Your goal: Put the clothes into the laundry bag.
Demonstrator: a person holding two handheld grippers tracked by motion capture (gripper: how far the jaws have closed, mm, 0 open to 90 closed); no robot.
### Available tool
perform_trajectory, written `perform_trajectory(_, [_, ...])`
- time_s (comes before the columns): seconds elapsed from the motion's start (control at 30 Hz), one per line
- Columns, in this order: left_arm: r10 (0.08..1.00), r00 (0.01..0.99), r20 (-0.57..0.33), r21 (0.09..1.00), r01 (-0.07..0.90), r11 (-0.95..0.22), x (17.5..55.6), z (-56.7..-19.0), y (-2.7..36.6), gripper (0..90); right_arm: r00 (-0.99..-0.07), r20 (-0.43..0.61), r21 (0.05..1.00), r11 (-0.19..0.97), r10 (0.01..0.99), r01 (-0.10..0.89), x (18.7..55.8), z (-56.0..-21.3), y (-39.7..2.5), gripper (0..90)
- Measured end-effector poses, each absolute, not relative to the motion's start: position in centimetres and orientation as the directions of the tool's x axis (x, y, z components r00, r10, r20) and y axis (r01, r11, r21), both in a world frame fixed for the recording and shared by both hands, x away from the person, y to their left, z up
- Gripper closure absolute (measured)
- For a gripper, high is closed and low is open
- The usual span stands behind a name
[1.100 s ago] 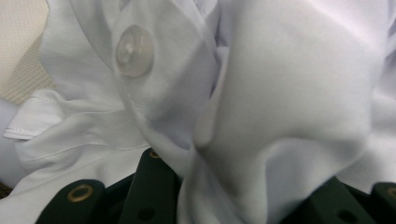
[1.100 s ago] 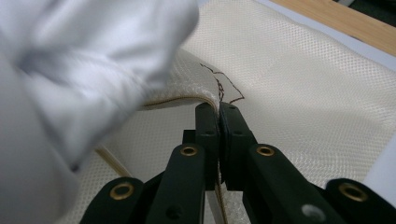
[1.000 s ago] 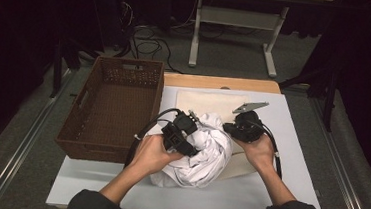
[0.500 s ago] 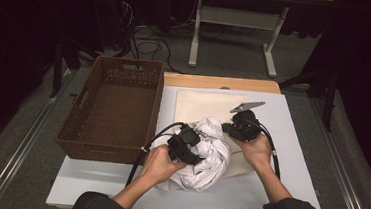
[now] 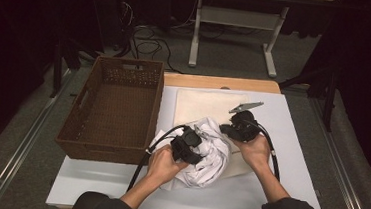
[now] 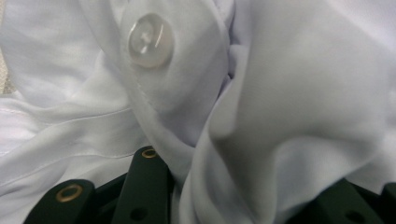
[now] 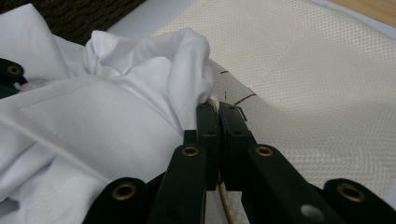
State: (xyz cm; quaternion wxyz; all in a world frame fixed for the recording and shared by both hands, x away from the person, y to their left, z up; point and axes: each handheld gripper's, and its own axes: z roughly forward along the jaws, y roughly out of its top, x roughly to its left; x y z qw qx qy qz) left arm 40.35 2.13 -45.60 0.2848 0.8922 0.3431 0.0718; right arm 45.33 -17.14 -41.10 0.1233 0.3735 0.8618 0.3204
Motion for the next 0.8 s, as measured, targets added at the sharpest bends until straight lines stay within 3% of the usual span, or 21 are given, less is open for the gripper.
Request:
perform_trajectory(0.23, [0.683,0.729,-0.039,0.563,0.581,-0.588,41.3,-46.1,2.3,61.9,-0.693,0.026,0.643,0.519,0.720,0.563,45.1,-41.4,-16.4,89.4])
perform_trajectory(0.47, [0.660,0.748,-0.073,0.571,0.573,-0.587,40.7,-44.9,2.9,41.8,-0.680,0.015,0.647,0.511,0.733,0.565,45.4,-41.1,-16.6,89.4])
perform_trajectory(0.63, [0.649,0.759,-0.043,0.567,0.554,-0.610,40.0,-43.8,2.5,36.7,-0.675,0.009,0.643,0.513,0.737,0.569,45.4,-41.0,-16.7,89.3])
perform_trajectory(0.8, [0.631,0.773,-0.072,0.562,0.554,-0.615,39.5,-42.5,2.8,31.7,-0.678,-0.001,0.636,0.524,0.735,0.566,45.2,-41.0,-16.9,89.3])
